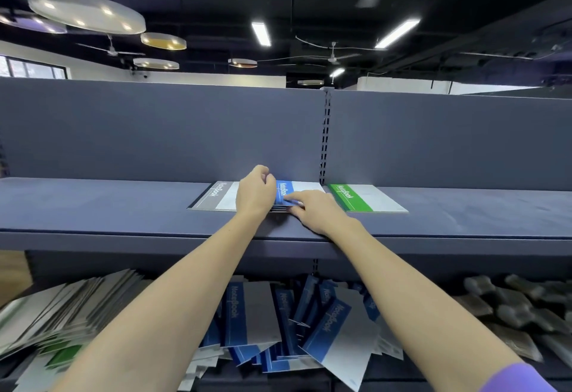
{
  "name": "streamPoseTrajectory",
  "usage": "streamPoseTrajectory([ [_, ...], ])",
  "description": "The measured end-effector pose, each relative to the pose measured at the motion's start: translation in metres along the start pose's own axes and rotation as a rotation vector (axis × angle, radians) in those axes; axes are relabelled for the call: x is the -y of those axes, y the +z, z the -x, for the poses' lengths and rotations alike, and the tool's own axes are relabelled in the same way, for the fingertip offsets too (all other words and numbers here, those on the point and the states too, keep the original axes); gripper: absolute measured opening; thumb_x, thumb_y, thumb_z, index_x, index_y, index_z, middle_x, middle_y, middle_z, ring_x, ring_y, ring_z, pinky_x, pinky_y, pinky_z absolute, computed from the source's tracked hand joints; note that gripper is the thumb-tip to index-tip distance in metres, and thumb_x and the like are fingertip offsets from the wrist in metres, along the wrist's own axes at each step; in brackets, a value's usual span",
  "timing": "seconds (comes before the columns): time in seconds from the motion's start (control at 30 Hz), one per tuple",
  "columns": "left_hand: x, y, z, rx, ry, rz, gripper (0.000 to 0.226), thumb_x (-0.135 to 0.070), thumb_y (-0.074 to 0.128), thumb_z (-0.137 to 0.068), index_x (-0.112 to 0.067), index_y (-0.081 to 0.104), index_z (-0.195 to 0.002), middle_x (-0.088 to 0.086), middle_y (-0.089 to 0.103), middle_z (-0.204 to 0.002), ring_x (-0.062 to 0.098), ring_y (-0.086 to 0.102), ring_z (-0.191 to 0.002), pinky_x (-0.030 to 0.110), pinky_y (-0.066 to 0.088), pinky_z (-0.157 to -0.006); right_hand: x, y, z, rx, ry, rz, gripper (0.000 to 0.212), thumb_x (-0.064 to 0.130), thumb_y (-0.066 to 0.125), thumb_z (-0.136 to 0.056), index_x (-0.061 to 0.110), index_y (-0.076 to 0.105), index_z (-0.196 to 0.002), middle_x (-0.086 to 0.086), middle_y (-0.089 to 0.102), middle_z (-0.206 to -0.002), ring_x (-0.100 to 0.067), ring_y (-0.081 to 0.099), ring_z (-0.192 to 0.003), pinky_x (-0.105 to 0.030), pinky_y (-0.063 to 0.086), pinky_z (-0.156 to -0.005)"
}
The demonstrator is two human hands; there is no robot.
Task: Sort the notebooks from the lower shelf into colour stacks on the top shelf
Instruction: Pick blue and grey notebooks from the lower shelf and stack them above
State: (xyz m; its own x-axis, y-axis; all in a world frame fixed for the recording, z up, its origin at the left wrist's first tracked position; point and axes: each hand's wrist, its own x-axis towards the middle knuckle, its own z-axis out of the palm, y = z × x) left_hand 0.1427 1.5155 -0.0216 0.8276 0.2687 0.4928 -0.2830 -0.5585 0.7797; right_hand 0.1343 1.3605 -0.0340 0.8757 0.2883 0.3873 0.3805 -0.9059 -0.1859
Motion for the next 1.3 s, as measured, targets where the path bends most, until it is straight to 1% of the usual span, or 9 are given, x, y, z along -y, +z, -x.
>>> streamPoseTrajectory([
  [0.1,0.001,0.001,0.000,0.017,0.009,-0.021,0.028,-0.021,0.044,-0.098,-0.016,0.061,-0.120,-0.005,0.061,-0.100,0.020,0.055,-0.093,0.031,0.045,-0.082,-0.003,0.001,-0.001,0.106,0.056,-0.075,0.047,0.058,0.048,-0.097,0.039,0.055,-0.138,0.009,0.055,-0.145,-0.019,0.047,-0.135,-0.042,0.032,-0.113],
  [0.33,-0.002,-0.005,0.009,0.130,-0.004,-0.095,0.032,-0.017,0.047,-0.095,-0.016,0.058,-0.125,0.004,0.065,-0.119,0.022,0.056,-0.098,0.031,0.045,-0.083,0.000,-0.003,0.003,0.087,0.066,-0.059,0.042,0.049,0.047,-0.101,0.035,0.055,-0.139,0.007,0.057,-0.142,-0.021,0.051,-0.130,-0.041,0.038,-0.110],
  [0.47,-0.004,-0.025,0.024,0.185,0.049,-0.137,0.035,-0.017,0.049,-0.094,-0.018,0.056,-0.128,0.004,0.063,-0.124,0.026,0.060,-0.105,0.037,0.050,-0.091,0.009,-0.011,0.015,-0.046,0.087,-0.066,0.041,0.043,0.055,-0.096,0.028,0.059,-0.135,0.002,0.061,-0.136,-0.023,0.055,-0.123,-0.038,0.045,-0.102],
  [0.57,-0.001,-0.046,0.033,0.206,0.102,-0.166,0.034,-0.019,0.050,-0.095,-0.018,0.057,-0.128,0.003,0.062,-0.125,0.027,0.060,-0.106,0.039,0.051,-0.091,0.014,-0.015,0.028,-0.183,0.119,-0.049,0.036,0.032,0.051,-0.099,0.021,0.061,-0.131,-0.003,0.063,-0.130,-0.026,0.055,-0.119,-0.038,0.045,-0.098],
  [0.7,-0.006,-0.070,0.054,0.237,0.292,-0.227,0.022,-0.025,0.055,-0.097,-0.017,0.059,-0.117,0.001,0.064,-0.107,0.024,0.059,-0.095,0.038,0.051,-0.082,0.023,-0.015,0.062,-0.462,0.063,0.036,0.018,0.019,0.052,-0.097,0.008,0.062,-0.107,-0.010,0.059,-0.097,-0.030,0.053,-0.091,-0.043,0.046,-0.082],
  [0.87,-0.022,-0.076,0.115,0.251,0.542,-0.274,0.019,-0.036,0.052,-0.100,-0.017,0.056,-0.099,-0.007,0.053,-0.078,0.021,0.054,-0.077,0.036,0.046,-0.069,0.042,-0.016,0.127,-0.561,0.109,-0.057,0.014,0.020,0.051,-0.099,0.011,0.045,-0.090,-0.005,0.051,-0.088,-0.024,0.043,-0.082,-0.038,0.038,-0.068],
  [1.0,0.003,-0.068,0.161,0.355,0.661,-0.319,0.020,-0.040,0.050,-0.099,-0.020,0.050,-0.094,-0.006,0.059,-0.087,0.020,0.055,-0.078,0.035,0.046,-0.068,0.036,0.012,0.180,-0.464,0.179,-0.031,0.012,0.019,0.053,-0.098,0.010,0.047,-0.092,-0.005,0.051,-0.089,-0.024,0.047,-0.082,-0.037,0.039,-0.069],
  [1.17,0.071,-0.050,0.207,0.696,0.493,-0.489,0.024,-0.035,0.048,-0.101,-0.020,0.054,-0.119,0.001,0.061,-0.111,0.026,0.060,-0.096,0.038,0.050,-0.078,0.024,0.066,0.239,-0.038,0.390,0.040,0.021,0.023,0.050,-0.099,0.016,0.053,-0.118,-0.007,0.055,-0.114,-0.027,0.054,-0.099,-0.041,0.049,-0.080],
  [1.3,0.113,-0.042,0.228,0.784,0.411,-0.592,0.032,-0.033,0.044,-0.102,-0.020,0.050,-0.130,0.004,0.060,-0.119,0.027,0.058,-0.104,0.040,0.049,-0.085,0.028,0.099,0.269,0.188,0.461,0.021,0.037,0.025,0.047,-0.101,0.018,0.048,-0.137,-0.009,0.051,-0.136,-0.031,0.052,-0.119,-0.044,0.048,-0.096],
])
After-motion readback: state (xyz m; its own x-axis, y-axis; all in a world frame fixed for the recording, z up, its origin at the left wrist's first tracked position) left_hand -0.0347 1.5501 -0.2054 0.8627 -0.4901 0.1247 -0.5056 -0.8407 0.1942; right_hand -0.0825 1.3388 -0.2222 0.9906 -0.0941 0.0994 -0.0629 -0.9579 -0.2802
